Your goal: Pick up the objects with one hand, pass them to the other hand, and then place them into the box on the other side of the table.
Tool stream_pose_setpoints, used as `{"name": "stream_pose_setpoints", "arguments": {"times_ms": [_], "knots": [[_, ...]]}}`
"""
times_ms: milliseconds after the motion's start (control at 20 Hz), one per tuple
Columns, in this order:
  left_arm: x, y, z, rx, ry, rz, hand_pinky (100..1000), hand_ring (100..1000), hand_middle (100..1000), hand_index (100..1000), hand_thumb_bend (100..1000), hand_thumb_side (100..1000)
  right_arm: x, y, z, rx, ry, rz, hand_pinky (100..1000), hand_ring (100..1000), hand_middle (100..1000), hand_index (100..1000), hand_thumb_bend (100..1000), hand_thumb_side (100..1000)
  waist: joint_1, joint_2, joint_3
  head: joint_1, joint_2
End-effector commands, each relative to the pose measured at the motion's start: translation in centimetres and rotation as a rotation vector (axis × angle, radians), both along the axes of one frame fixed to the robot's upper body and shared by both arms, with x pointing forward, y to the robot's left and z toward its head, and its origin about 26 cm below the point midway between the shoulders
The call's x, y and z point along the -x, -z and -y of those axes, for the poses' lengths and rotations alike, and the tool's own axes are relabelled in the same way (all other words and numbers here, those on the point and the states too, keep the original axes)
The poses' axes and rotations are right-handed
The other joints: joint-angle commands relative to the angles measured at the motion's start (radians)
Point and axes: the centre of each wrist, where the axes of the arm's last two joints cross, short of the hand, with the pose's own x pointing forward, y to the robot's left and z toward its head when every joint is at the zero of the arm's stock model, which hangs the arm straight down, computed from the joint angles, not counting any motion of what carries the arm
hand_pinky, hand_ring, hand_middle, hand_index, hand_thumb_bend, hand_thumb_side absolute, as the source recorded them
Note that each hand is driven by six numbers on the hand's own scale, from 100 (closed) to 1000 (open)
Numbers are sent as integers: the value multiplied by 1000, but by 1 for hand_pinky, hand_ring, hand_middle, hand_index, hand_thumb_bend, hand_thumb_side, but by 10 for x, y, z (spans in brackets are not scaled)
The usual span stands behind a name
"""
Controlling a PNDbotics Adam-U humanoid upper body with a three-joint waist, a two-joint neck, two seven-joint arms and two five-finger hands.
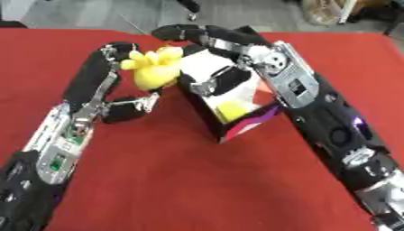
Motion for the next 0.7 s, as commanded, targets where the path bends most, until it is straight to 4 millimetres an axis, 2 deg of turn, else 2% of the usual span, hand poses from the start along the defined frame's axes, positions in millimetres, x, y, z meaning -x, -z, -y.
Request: {"name": "stream_pose_setpoints", "arguments": {"times_ms": [50, 150, 250, 700], "knots": [[1, -14, 3, 34, 20, 35, 706, 507, 420, 494, 100, 286, 0, -11, 4, 296, -230, 235, 1000, 1000, 1000, 1000, 100, 228, -7, -9, -1, 1, -8], [2, -14, 4, 43, 27, 36, 706, 506, 420, 495, 100, 280, 0, -10, 4, 301, -230, 239, 1000, 1000, 1000, 1000, 100, 205, -7, -9, -1, 1, -9], [2, -14, 5, 48, 34, 37, 705, 505, 420, 495, 100, 295, -1, -9, 4, 309, -230, 242, 1000, 1000, 1000, 1000, 100, 239, -8, -9, -1, 1, -11], [2, -14, 5, 72, 51, 36, 705, 503, 419, 496, 100, 310, -3, -4, 2, 329, -234, 247, 1000, 1000, 1000, 1000, 100, 237, -9, -8, 2, -4, -15]]}}
